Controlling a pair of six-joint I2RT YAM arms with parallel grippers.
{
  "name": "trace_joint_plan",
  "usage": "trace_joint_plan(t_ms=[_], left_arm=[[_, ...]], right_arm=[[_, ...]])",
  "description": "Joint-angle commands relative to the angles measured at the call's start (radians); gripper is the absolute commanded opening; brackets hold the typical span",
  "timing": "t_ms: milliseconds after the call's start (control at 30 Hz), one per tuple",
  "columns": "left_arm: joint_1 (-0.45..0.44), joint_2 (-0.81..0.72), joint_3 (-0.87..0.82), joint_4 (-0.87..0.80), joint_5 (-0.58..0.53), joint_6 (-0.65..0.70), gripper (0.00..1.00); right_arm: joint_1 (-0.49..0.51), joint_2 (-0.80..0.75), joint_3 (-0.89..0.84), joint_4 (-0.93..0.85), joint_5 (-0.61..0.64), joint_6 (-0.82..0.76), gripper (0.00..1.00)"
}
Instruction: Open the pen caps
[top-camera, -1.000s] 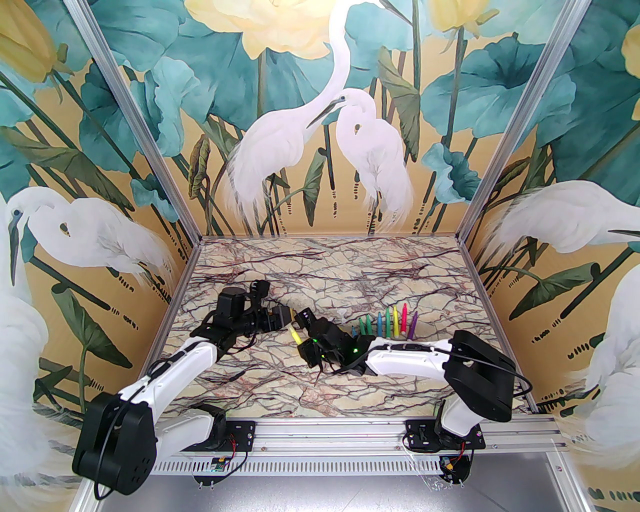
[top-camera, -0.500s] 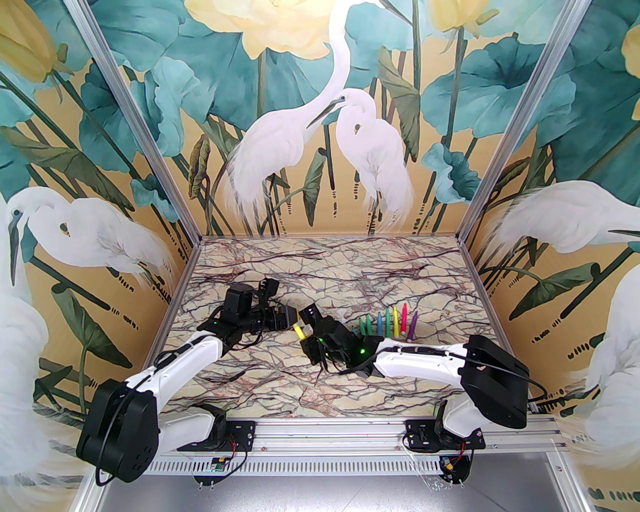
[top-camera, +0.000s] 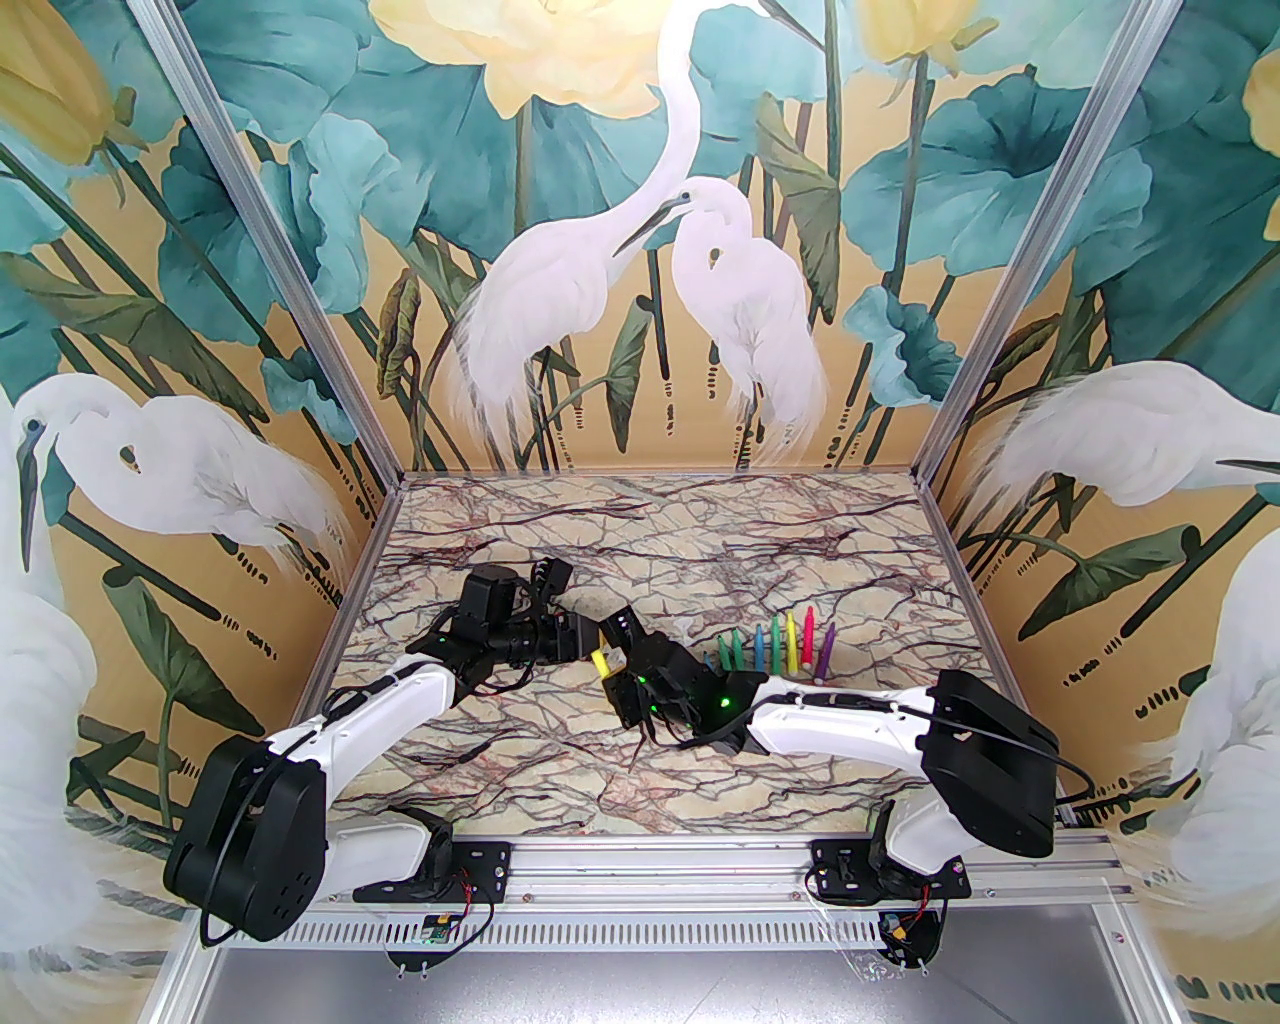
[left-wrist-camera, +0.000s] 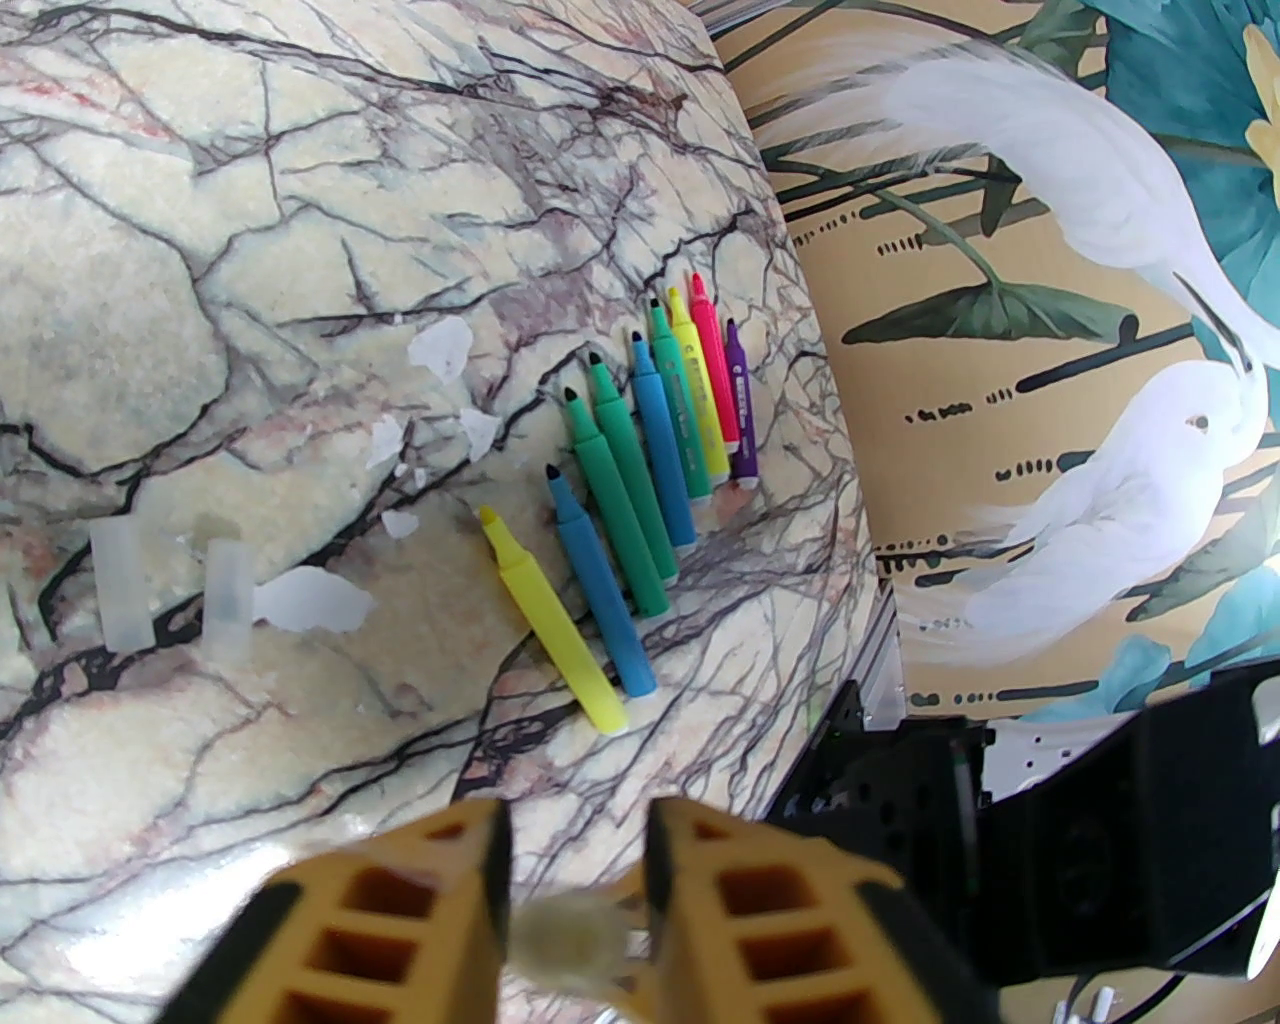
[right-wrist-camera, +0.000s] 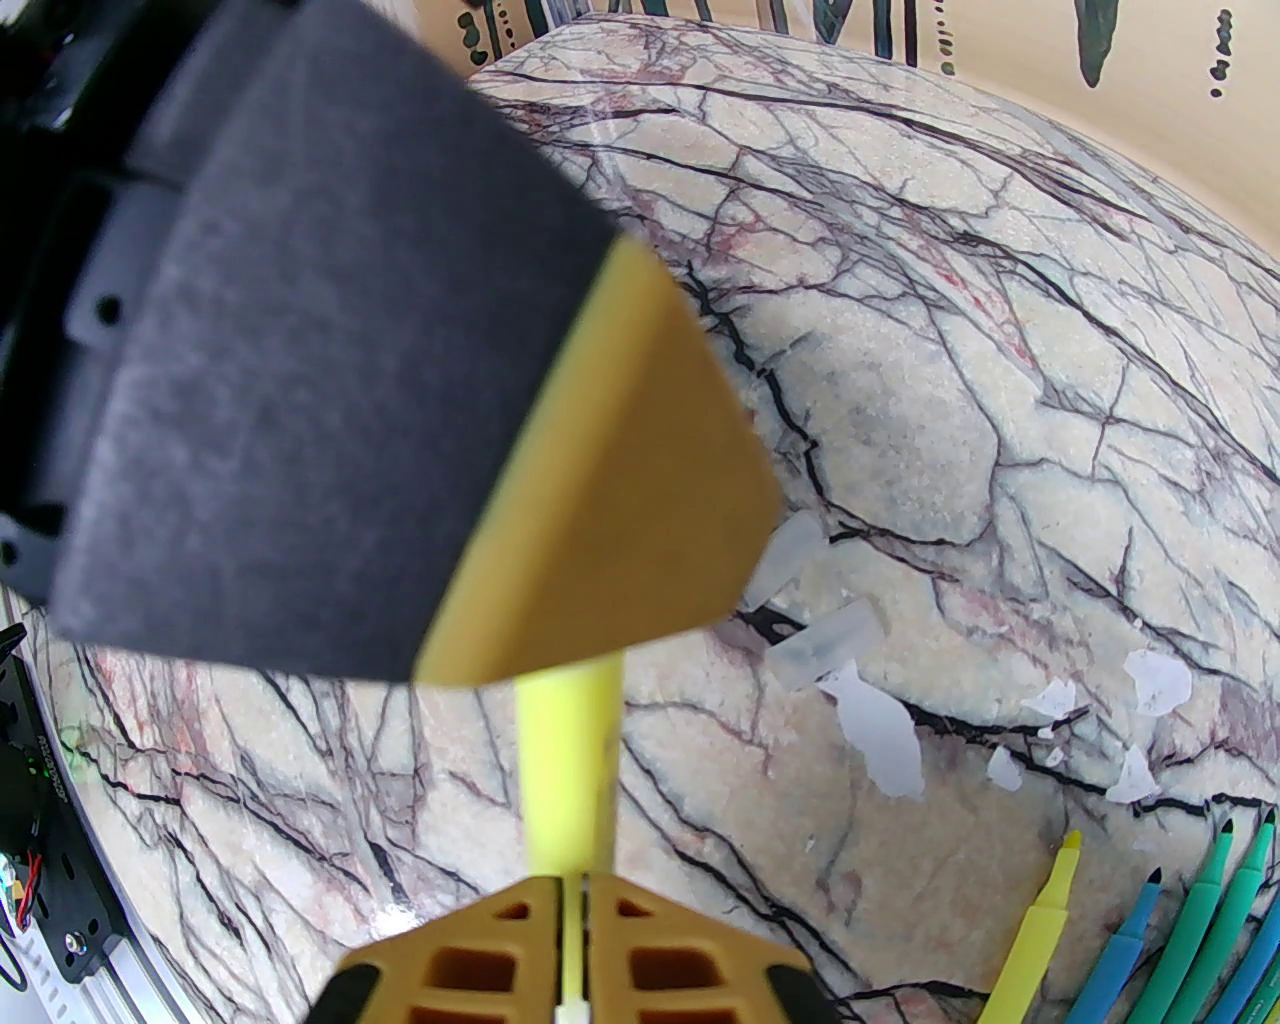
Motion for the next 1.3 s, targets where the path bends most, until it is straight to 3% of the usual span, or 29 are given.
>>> trace_joint_plan(t_ms=[0,133,367,633,933,1267], left_arm=[[-0.008,0.006,0.025,0.02,0.037,0.001,0.2],[-0.009,0.005,0.026,0.018,0.036,0.002,0.16],[-0.008,0.003,0.029,0.021,0.059,-0.004,0.11],[-0.01,-0.003,0.026,0.069,0.138,-0.031,0.09],[-0.025,-0.038,0.017,0.093,0.191,-0.036,0.09],[-0.024,-0.05,0.013,0.134,0.215,-0.061,0.08]], right_arm=[[-0.004,-0.028,-0.003,0.021,0.024,-0.007,0.08],[-0.005,-0.035,-0.009,0.018,0.033,-0.002,0.15],[-0.014,-0.06,-0.042,0.036,0.02,0.01,0.38],[-0.024,-0.048,-0.045,0.056,-0.076,0.009,0.43],[-0.024,-0.025,-0.034,0.075,-0.121,0.01,0.39],[-0.024,-0.047,-0.053,0.064,-0.133,0.002,0.12]])
